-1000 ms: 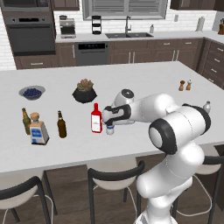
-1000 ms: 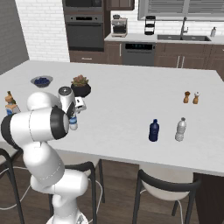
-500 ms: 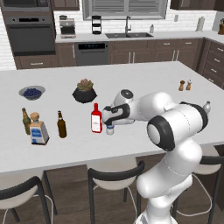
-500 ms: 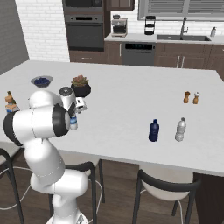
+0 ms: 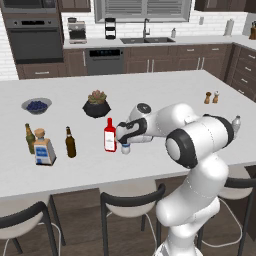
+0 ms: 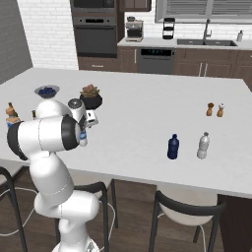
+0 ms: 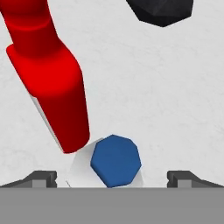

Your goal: Move the plastic bottles in the middle to the plastics group, and the glass bottles in the middle to the glass group.

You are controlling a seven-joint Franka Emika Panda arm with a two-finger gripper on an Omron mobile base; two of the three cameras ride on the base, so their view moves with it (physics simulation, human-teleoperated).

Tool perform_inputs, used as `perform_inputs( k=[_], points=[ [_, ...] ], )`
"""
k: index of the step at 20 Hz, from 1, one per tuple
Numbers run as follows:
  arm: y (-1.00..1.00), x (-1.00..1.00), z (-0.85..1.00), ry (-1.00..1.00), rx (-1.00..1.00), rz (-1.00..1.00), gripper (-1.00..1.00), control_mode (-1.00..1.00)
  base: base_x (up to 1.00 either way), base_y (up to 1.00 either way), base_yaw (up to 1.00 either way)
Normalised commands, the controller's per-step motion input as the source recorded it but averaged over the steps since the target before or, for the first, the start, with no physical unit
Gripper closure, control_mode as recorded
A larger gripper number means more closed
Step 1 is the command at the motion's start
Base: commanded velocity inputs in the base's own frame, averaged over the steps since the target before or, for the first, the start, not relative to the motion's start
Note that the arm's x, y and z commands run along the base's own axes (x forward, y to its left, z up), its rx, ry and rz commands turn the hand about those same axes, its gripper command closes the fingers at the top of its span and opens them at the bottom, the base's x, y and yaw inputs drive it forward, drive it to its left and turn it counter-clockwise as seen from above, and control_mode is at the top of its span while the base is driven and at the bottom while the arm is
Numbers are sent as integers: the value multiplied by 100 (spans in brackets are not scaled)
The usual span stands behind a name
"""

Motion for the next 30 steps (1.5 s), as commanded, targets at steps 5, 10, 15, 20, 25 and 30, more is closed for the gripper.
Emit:
perform_inputs(
  k=[5, 10, 15, 20, 25, 30],
  points=[
    [5, 0, 0, 0, 0, 0, 100, -100, 0, 0, 0],
    [1, 0, 0, 0, 0, 0, 100, -100, 0, 0, 0],
    [0, 0, 0, 0, 0, 0, 100, -100, 0, 0, 0],
    [-14, -35, 26, -2, 0, -6, 100, -100, 0, 0, 0],
    [-53, -57, 69, 0, 0, -15, 100, -100, 0, 0, 0],
    [-92, -19, 59, 0, 0, -19, 100, -100, 0, 0, 0]
  ],
)
